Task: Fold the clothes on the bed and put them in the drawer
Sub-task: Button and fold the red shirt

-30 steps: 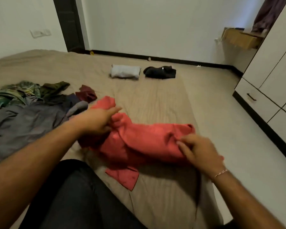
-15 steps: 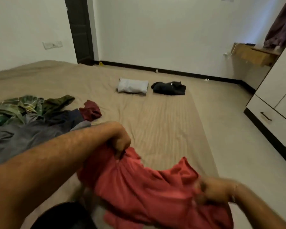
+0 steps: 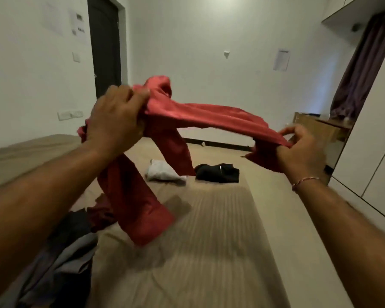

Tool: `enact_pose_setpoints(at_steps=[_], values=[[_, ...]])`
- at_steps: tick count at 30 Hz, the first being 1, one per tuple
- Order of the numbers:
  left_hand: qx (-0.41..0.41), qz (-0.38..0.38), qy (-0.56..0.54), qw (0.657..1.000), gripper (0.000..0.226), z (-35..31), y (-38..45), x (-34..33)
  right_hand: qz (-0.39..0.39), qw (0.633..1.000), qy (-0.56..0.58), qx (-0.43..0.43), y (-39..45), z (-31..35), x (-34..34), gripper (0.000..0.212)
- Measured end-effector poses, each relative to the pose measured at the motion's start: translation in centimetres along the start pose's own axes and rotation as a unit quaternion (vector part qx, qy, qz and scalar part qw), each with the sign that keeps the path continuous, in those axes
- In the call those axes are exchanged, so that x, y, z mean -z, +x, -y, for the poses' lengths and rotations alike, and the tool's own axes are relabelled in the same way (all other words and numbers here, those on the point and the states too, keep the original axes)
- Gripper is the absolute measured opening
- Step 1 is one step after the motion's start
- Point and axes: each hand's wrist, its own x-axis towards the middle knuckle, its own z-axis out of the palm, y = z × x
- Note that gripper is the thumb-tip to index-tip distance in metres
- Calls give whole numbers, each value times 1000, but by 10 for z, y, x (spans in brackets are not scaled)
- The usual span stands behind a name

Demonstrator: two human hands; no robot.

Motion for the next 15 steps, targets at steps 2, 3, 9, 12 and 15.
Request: enact_pose_setpoints(at_steps=[2,3,9,12,15], values=[[-69,60,4,996,36,2,-66,-4,61,993,-83,54,-49,-24,7,28],[-95,111,12,989,30,3,-105,-7,95,981,-143,90,-77,-40,10,30],[-158,452,18,878,17,-12,-337,14,382,856,-323,131,-275,-112,47,21],[-203,483,-45,851,24,-19,-383,34,467,808,-341,116,-341,-116,73,33],[-219,454,-113,856,20,-16,-379,48,510,758,-386,125,-374,-112,101,33]])
